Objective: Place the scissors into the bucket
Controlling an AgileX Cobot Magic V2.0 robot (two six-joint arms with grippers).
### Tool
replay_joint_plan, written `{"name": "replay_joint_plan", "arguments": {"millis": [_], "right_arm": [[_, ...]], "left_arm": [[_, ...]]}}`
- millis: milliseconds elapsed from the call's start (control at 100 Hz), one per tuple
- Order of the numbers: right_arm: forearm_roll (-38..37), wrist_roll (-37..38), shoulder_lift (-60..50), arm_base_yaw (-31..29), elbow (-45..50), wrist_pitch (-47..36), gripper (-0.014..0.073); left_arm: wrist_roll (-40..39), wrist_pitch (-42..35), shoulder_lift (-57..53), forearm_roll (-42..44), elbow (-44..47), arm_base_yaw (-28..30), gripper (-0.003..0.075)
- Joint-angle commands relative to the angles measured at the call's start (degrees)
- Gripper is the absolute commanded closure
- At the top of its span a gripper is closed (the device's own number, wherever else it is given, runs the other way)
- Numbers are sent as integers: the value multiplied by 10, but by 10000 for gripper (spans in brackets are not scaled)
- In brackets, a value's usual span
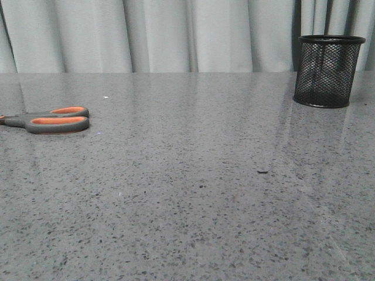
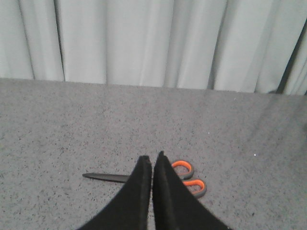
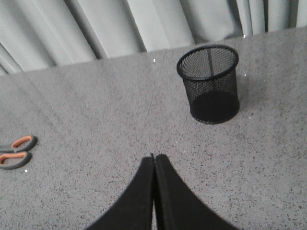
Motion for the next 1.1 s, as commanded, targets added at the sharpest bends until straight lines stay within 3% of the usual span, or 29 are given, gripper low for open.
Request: {"name": "replay_joint_plan", "arguments": {"millis": [0,270,470,570,810,900,1090], "right_arm": [[-2,-5,29,-4,-37,-15,643],[-2,-9,51,-4,-59,2,641],[-2,-9,59,-4,-76,13,607],[-2,-9,63,-4,-84,22,522],[-2,-9,73,-4,-86,41,217],[-2,-9,73,-4,-86,47,212],[-2,-9,73,-4,-86,53,213]], "left_arm": [[1,6,35,-2,-45,3,741],[6,31,67,-35,-59,3,741],[87,31,68,-83,-59,1,733],[97,31,68,-95,-59,1,673],[102,31,68,-125,-59,1,416],[105,35,71,-136,-64,1,367],[141,104,116,-136,-116,1,367]]}}
